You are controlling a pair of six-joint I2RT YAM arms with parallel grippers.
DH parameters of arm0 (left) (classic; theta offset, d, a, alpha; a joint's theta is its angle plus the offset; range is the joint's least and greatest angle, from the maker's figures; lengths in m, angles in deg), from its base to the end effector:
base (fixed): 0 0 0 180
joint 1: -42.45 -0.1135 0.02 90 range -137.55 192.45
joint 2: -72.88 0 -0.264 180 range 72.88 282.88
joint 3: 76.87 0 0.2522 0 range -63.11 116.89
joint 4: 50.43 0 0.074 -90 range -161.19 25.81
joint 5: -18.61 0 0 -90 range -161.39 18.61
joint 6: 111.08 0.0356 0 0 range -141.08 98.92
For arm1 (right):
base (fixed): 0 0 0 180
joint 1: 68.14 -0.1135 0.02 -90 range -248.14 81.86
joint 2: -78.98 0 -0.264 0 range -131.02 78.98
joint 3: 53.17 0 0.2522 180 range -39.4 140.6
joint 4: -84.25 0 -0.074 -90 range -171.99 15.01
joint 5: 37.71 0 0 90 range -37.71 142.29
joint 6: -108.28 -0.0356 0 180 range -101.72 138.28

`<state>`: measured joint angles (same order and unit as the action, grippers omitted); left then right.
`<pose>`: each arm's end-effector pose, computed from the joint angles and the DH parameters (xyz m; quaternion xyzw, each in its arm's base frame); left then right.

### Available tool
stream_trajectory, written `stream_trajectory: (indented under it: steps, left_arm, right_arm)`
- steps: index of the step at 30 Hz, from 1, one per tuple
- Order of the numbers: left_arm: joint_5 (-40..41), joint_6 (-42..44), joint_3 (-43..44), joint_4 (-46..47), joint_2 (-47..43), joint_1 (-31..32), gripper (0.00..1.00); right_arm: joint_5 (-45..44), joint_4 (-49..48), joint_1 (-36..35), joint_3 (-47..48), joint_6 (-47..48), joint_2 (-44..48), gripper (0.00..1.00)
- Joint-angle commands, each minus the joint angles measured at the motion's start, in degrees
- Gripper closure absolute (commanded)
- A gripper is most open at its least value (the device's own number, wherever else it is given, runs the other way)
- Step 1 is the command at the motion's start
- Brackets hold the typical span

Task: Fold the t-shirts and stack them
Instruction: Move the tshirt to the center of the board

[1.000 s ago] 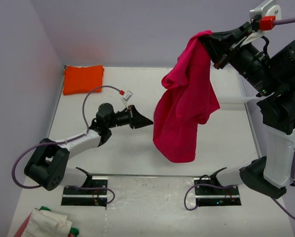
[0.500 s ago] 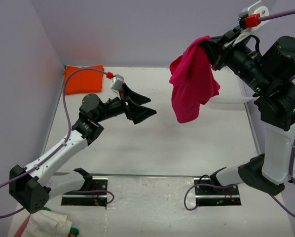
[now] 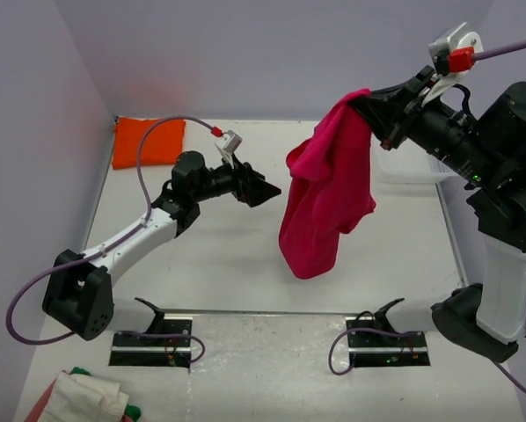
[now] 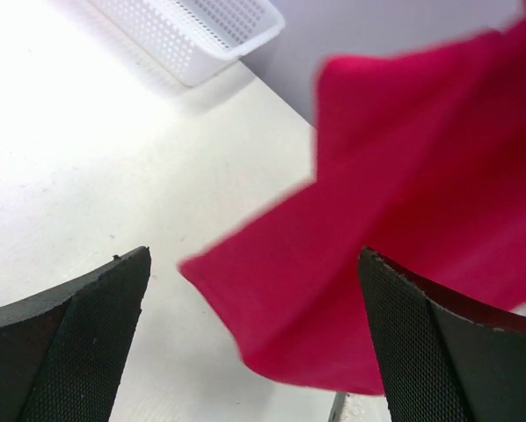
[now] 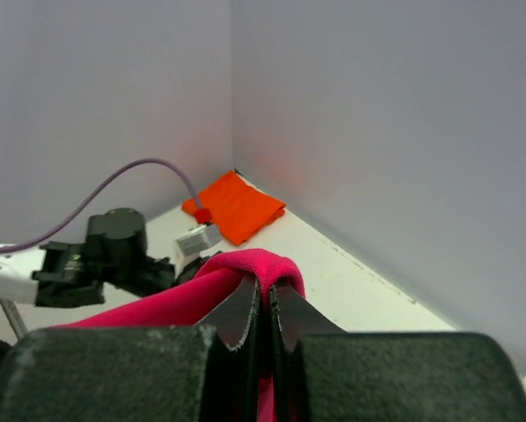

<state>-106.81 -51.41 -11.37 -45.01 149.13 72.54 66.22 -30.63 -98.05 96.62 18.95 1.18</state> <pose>0.2558 -0.1721 0.3133 0.2034 0.7046 -0.5171 0.4413 0.1257 0.0822 0.6244 -0.2612 0.6113 0.2653 0.6983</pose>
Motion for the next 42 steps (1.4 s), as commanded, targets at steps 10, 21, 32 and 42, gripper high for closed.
stream_trajectory:
  steps: [10, 21, 32, 42]
  left_arm:
    - [41.5, -0.3, 6.9, -27.9, -10.9, -4.8, 0.00]
    - [70.1, 0.0, 19.9, -47.7, -22.4, -4.9, 0.00]
    - [67.2, 2.8, 19.1, -46.5, -21.3, -4.9, 0.00]
    - [59.2, 3.8, 18.1, -48.9, -21.4, -4.8, 0.00]
  right_arm:
    - [8.2, -0.2, -7.2, -3.1, -3.7, 3.1, 1.00]
    - [-9.2, 4.3, -28.5, -4.4, -0.5, 0.5, 1.00]
    - [-12.9, -3.8, -20.5, -13.2, 3.6, -4.6, 1.00]
    - [-18.9, -10.5, 5.6, 14.3, 3.9, -45.7, 0.01]
